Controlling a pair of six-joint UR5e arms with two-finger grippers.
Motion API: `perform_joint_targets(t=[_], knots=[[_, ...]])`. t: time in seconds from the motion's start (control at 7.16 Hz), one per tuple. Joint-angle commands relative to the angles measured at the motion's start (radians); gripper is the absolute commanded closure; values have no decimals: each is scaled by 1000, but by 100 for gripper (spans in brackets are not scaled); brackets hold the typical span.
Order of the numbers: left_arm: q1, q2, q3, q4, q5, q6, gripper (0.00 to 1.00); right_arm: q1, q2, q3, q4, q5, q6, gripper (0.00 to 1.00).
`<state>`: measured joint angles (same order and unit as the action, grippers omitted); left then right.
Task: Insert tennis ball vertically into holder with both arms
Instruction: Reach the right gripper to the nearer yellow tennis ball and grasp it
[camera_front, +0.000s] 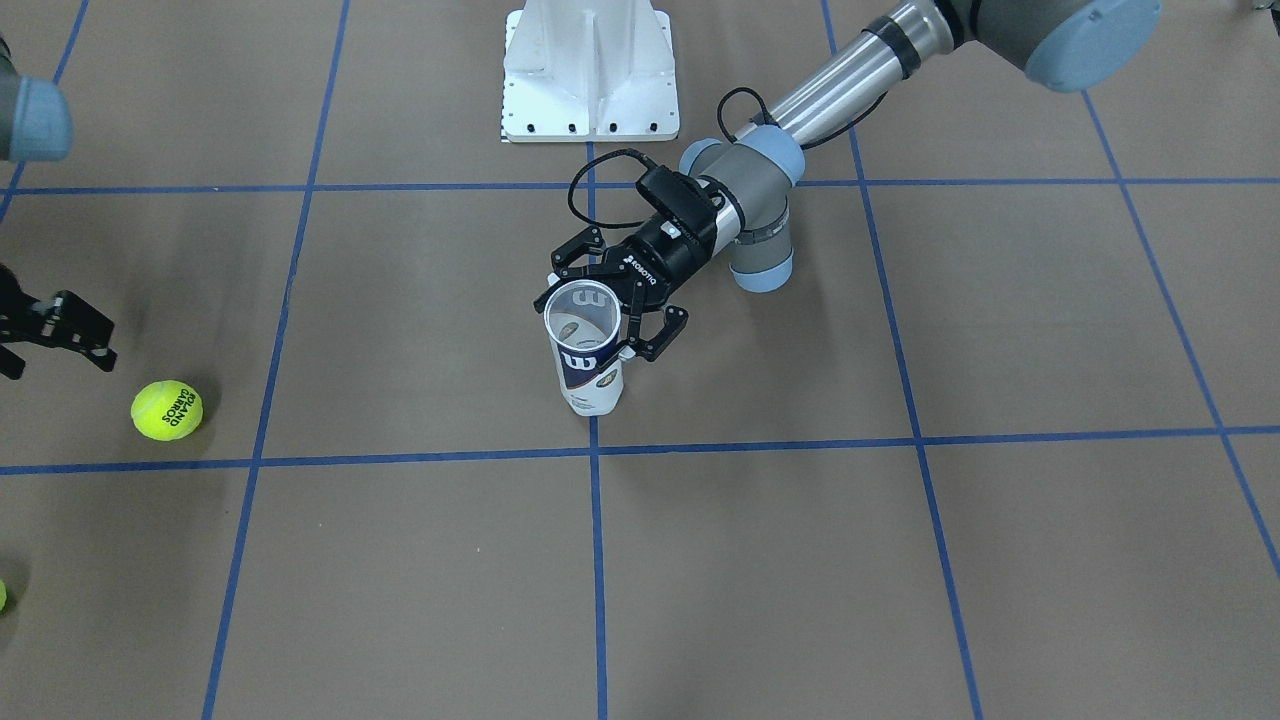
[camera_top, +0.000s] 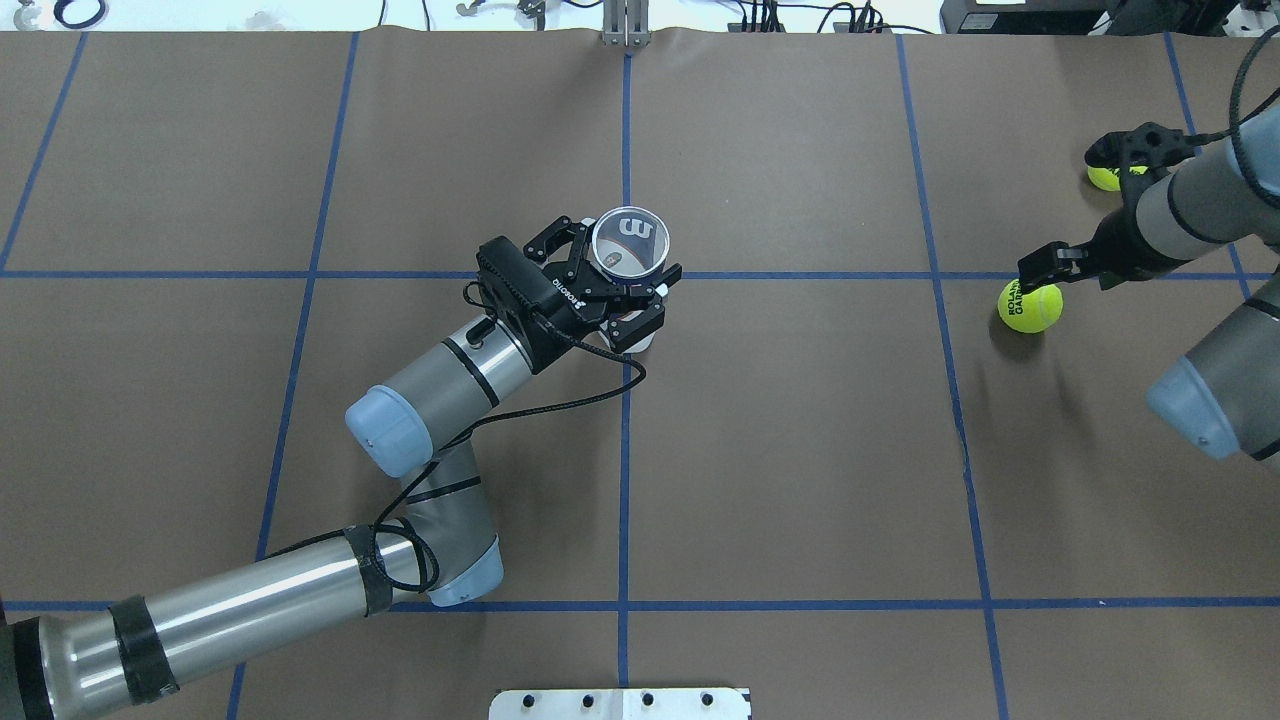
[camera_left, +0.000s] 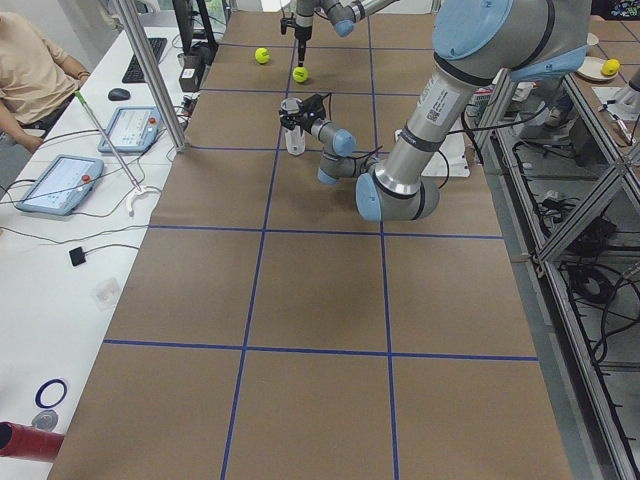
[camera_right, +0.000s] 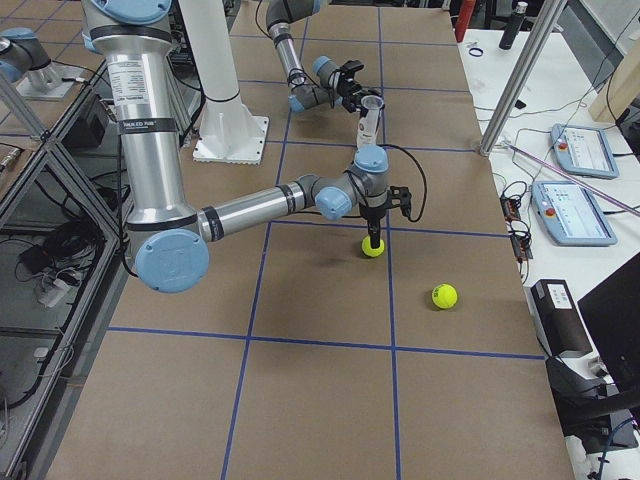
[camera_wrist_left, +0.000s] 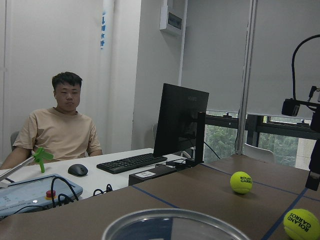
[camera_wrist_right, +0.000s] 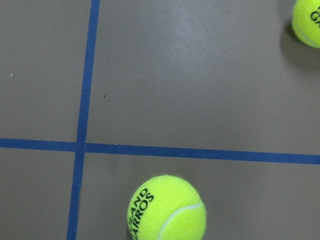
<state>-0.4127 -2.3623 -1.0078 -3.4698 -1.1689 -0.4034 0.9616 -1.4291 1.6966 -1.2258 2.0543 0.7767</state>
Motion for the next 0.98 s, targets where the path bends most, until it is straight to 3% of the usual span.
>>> perform_joint_targets(t=[0.0, 0.42, 0.56, 0.7, 0.84], knots=[[0, 0, 0, 0, 0, 0, 4, -49, 18, -31, 3, -58, 9, 0], [0, 0, 0, 0, 0, 0, 3, -98, 18, -54, 3, -157, -2, 3], [0, 0, 0, 0, 0, 0, 2, -100, 19, -52, 2, -161, -7, 57], [0, 0, 0, 0, 0, 0, 2, -100, 25, -48, 2, -158, -13, 83], [0, 0, 0, 0, 0, 0, 2, -97, 54, -40, 0, -151, -8, 89]])
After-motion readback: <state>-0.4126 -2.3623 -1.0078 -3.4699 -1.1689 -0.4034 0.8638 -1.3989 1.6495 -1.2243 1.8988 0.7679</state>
